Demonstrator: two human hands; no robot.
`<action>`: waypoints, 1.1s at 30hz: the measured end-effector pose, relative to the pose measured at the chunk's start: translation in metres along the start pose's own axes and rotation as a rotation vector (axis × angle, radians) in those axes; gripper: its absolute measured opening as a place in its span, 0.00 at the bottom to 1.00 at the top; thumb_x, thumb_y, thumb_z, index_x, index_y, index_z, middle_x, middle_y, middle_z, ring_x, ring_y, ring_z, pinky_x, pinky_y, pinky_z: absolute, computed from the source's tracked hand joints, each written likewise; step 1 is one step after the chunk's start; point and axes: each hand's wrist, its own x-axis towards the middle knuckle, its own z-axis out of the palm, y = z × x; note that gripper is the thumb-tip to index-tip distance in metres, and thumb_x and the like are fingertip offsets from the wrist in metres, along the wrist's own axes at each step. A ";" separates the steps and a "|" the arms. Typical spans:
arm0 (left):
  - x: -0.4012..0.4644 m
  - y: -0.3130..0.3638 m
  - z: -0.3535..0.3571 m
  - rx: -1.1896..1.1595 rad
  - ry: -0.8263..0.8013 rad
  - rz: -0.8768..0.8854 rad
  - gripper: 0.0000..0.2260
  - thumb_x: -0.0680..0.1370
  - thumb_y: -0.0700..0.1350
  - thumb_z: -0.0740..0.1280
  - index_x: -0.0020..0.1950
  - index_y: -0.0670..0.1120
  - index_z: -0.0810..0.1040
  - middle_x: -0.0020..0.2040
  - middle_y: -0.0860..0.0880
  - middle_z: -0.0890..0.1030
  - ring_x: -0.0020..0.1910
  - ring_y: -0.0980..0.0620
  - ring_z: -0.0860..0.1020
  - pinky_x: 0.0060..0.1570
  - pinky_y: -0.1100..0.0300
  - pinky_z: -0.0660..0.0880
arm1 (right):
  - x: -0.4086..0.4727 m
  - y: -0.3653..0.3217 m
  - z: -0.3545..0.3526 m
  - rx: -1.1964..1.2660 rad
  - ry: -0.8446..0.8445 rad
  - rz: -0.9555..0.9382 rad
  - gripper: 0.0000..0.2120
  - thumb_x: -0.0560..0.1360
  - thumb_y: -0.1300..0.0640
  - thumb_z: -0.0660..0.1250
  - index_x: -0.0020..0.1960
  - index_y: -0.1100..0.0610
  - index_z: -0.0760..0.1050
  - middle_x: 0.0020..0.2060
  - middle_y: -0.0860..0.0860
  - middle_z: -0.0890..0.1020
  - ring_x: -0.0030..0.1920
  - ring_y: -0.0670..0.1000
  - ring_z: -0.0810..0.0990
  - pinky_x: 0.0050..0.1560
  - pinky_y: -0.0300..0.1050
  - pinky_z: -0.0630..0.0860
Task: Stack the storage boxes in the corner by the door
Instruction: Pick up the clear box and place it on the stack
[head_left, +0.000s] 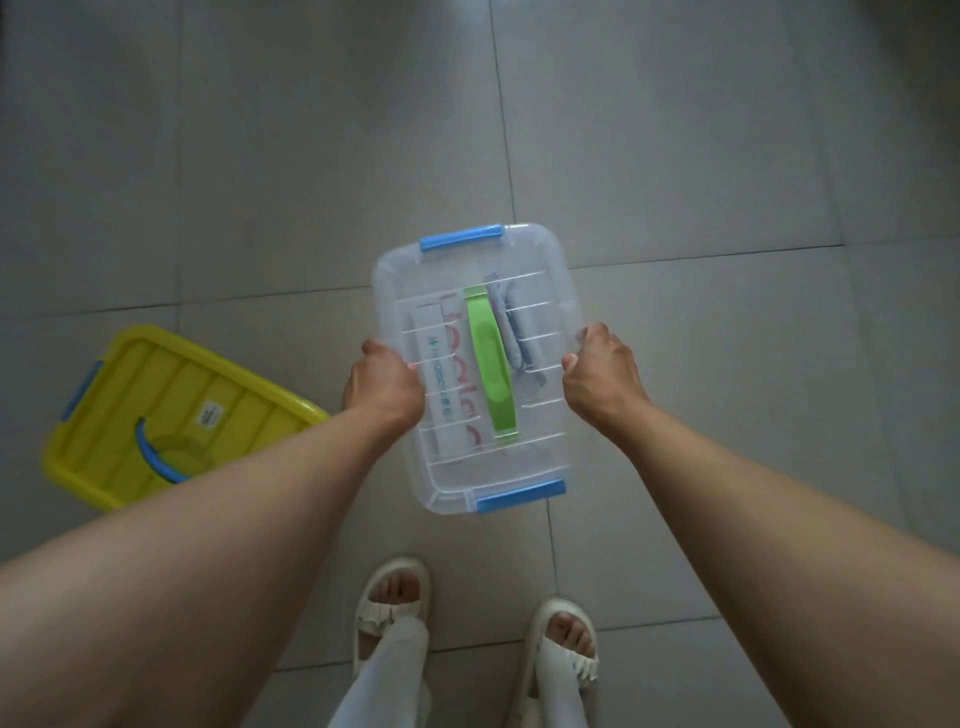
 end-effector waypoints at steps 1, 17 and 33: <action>-0.014 0.010 -0.013 0.000 -0.001 0.017 0.18 0.80 0.44 0.61 0.66 0.35 0.65 0.66 0.34 0.73 0.65 0.36 0.72 0.61 0.50 0.70 | -0.011 -0.002 -0.020 0.003 0.010 0.009 0.14 0.79 0.60 0.59 0.63 0.64 0.68 0.61 0.61 0.74 0.61 0.61 0.74 0.59 0.48 0.70; -0.254 0.176 -0.182 0.096 -0.062 0.444 0.18 0.80 0.47 0.62 0.66 0.37 0.69 0.63 0.39 0.77 0.60 0.40 0.76 0.51 0.53 0.72 | -0.206 0.006 -0.302 0.108 0.237 0.243 0.17 0.79 0.57 0.60 0.65 0.65 0.68 0.64 0.63 0.74 0.63 0.61 0.74 0.60 0.47 0.71; -0.547 0.344 -0.103 0.285 -0.226 0.872 0.17 0.79 0.47 0.62 0.63 0.38 0.70 0.58 0.38 0.77 0.54 0.39 0.80 0.54 0.47 0.79 | -0.412 0.232 -0.490 0.247 0.462 0.541 0.16 0.80 0.57 0.57 0.63 0.66 0.70 0.63 0.62 0.74 0.61 0.60 0.75 0.56 0.46 0.72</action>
